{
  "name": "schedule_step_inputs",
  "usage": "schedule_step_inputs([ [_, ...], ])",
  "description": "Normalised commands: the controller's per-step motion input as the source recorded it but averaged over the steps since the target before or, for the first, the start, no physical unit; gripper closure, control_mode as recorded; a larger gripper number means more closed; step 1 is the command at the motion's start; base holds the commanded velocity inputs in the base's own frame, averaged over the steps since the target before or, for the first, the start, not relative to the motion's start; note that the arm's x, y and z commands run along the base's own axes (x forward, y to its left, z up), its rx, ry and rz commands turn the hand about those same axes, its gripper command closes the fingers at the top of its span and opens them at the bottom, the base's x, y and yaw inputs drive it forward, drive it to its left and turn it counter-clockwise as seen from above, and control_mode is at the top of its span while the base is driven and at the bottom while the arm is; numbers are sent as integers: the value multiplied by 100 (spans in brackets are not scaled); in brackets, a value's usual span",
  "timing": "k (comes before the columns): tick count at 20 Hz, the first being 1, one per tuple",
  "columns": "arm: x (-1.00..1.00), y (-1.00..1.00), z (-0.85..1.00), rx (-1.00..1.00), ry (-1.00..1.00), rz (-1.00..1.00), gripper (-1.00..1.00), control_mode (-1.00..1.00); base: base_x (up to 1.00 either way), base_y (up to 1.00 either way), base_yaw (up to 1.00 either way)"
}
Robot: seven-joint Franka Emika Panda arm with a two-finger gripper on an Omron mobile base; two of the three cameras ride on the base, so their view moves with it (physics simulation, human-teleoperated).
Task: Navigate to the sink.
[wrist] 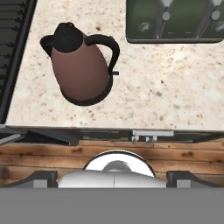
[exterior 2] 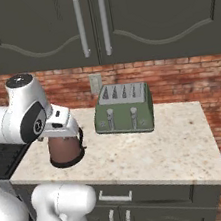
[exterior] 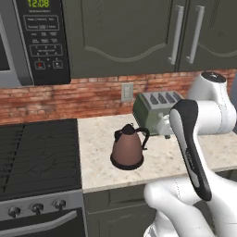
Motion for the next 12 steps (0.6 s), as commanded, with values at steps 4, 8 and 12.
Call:
schedule_step_inputs([
  [4,0,0,0,0,0,0,-100,100,-48,0,0],
  [8,0,0,0,0,0,0,-100,100,-71,2,0],
  [12,0,0,0,0,0,0,-100,100,-80,22,4],
])
